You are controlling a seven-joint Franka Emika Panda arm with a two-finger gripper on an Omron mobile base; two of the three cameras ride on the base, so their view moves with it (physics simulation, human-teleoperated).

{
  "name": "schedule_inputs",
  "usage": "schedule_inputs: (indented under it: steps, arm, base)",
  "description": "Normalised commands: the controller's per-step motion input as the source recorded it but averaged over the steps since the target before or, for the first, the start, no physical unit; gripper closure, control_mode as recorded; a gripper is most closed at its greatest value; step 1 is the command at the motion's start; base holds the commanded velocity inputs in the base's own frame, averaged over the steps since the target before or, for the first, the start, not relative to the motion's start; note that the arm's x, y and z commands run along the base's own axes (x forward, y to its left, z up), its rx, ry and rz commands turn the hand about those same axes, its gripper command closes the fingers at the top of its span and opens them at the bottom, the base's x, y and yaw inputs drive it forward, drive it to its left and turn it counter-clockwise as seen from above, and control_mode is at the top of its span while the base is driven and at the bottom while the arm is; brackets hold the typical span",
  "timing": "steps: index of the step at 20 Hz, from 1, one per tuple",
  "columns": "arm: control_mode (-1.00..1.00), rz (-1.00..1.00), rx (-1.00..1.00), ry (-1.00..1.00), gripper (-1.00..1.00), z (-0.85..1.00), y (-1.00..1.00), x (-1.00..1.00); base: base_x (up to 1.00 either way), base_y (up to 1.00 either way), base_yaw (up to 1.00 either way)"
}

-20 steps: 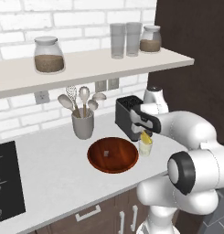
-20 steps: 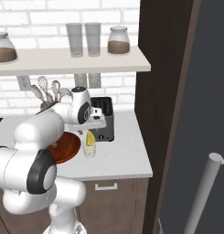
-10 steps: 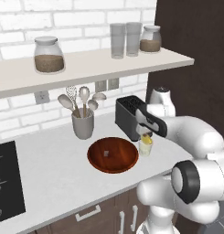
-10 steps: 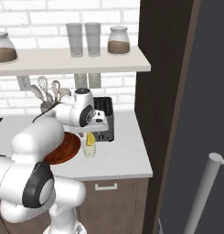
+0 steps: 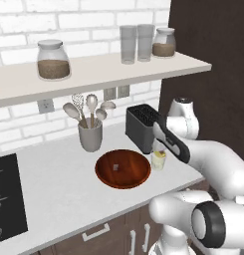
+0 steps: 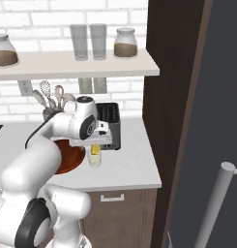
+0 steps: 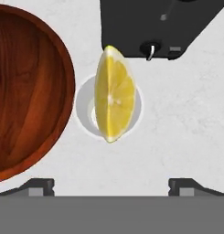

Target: Grab a lemon wedge from the fridge and one ice cube from the ice bowl, and put them in the glass of lemonade.

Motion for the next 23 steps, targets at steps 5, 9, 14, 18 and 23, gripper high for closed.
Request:
schedule_inputs:
  steps: [5, 9, 14, 18, 23]
  arm:
    - [-1.0, 0.04, 0.0, 0.03, -1.0, 0.31, 0.1, -0.4]
    - [-1.0, 0.02, 0.03, 0.04, -1.0, 0.55, 0.18, -0.62]
    - [-1.0, 0.0, 0.03, 0.02, -1.0, 0.67, 0.31, -0.74]
    - [-1.0, 0.01, 0.02, 0.0, -1.0, 0.68, 0.4, -0.66]
    - [-1.0, 0.0, 0.13, 0.0, -1.0, 0.78, 0.17, -0.9]
  base:
    - [0.0, 0.0, 0.0]
    - [0.0, 0.0, 0.0]
    - [0.0, 0.0, 0.0]
    - [0.0, 0.0, 0.0]
    - [0.0, 0.0, 0.0]
